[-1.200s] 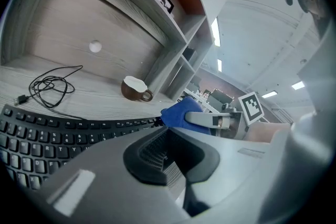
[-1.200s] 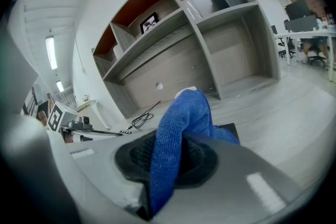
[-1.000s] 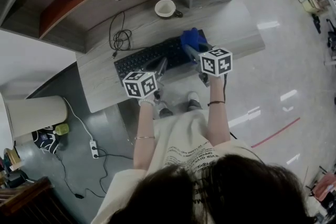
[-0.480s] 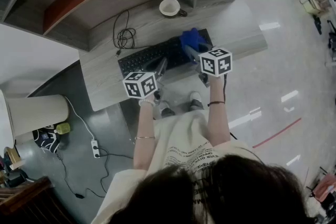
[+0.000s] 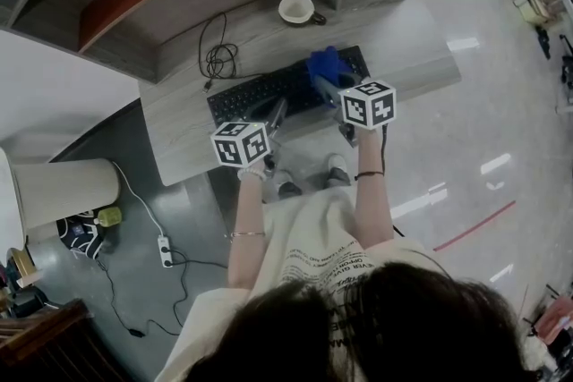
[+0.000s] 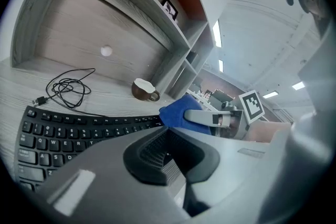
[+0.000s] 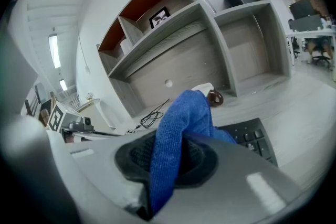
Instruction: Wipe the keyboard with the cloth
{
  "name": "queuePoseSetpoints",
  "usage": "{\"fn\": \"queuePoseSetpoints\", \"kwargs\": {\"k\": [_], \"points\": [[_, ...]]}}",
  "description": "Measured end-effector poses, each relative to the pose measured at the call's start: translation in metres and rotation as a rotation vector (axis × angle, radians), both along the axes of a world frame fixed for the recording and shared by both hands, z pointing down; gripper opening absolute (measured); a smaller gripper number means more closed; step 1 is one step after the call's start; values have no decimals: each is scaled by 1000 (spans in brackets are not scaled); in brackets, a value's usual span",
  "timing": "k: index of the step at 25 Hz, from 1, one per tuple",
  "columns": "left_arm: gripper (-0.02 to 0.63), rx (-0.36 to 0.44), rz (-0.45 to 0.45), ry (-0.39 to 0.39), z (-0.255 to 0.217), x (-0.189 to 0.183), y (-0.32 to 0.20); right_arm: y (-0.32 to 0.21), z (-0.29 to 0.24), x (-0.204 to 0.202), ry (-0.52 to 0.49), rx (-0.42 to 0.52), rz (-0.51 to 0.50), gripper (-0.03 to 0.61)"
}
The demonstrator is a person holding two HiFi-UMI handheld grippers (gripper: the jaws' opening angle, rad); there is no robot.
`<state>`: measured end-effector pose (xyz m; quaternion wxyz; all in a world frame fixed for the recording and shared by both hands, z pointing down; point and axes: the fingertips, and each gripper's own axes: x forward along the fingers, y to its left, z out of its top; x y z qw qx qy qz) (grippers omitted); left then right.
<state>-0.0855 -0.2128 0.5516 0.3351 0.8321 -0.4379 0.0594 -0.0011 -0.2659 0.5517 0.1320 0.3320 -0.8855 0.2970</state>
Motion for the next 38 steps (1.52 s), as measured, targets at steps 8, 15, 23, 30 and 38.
{"fn": "queuePoseSetpoints", "kwargs": {"k": [8, 15, 23, 30, 38], "points": [[-3, -1, -4, -5, 0, -12, 4, 5, 1, -14, 2, 1, -13, 52], [-3, -4, -11, -8, 1, -25, 9, 9, 1, -25, -2, 0, -13, 52], [-3, -6, -17, -13, 3, -38, 14, 13, 2, -35, -11, -1, -7, 52], [-3, -7, -22, -17, 4, -49, 18, 17, 2, -45, -16, 0, -8, 52], [-3, -6, -32, -19, 3, -62, 25, 23, 2, -59, -24, 1, -16, 52]]}}
